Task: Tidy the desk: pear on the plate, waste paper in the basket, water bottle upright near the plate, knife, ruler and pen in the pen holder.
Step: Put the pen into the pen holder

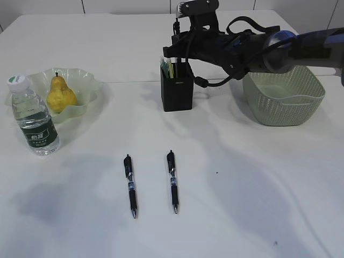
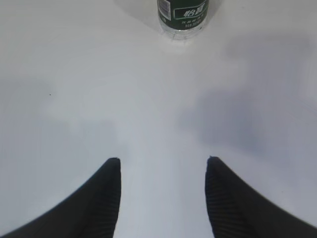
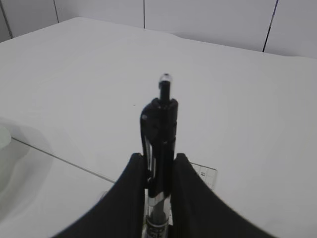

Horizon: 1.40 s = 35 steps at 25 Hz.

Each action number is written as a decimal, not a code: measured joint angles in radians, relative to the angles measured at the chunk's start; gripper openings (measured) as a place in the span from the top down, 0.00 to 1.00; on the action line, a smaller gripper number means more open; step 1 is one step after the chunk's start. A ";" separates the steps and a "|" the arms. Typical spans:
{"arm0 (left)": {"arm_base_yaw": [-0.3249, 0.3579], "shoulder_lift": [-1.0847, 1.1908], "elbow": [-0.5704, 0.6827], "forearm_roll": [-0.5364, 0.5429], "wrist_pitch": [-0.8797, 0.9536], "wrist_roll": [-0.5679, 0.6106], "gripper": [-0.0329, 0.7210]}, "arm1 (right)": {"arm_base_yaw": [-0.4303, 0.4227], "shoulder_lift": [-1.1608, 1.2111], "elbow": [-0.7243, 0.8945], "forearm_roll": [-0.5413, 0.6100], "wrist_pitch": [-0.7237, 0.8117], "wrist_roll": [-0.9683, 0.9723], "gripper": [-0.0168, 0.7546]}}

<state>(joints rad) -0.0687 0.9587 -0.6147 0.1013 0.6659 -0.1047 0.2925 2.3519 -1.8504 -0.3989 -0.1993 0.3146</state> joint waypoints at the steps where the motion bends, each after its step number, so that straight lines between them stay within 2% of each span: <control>1: 0.000 0.000 0.000 0.000 0.000 0.000 0.45 | 0.000 0.000 0.000 0.002 0.005 0.000 0.82; 16: 0.000 0.000 0.000 -0.019 0.000 0.000 0.45 | 0.000 0.000 0.000 0.009 0.032 0.004 0.77; 26: 0.000 0.000 0.000 -0.020 0.000 0.000 0.45 | 0.000 0.000 0.000 0.012 0.045 0.050 0.55; 35: 0.000 0.000 0.000 -0.025 -0.020 0.000 0.45 | 0.000 -0.087 0.004 0.014 0.167 0.050 0.53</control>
<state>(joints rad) -0.0687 0.9587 -0.6147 0.0767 0.6464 -0.1047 0.2925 2.2648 -1.8467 -0.3845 -0.0326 0.3647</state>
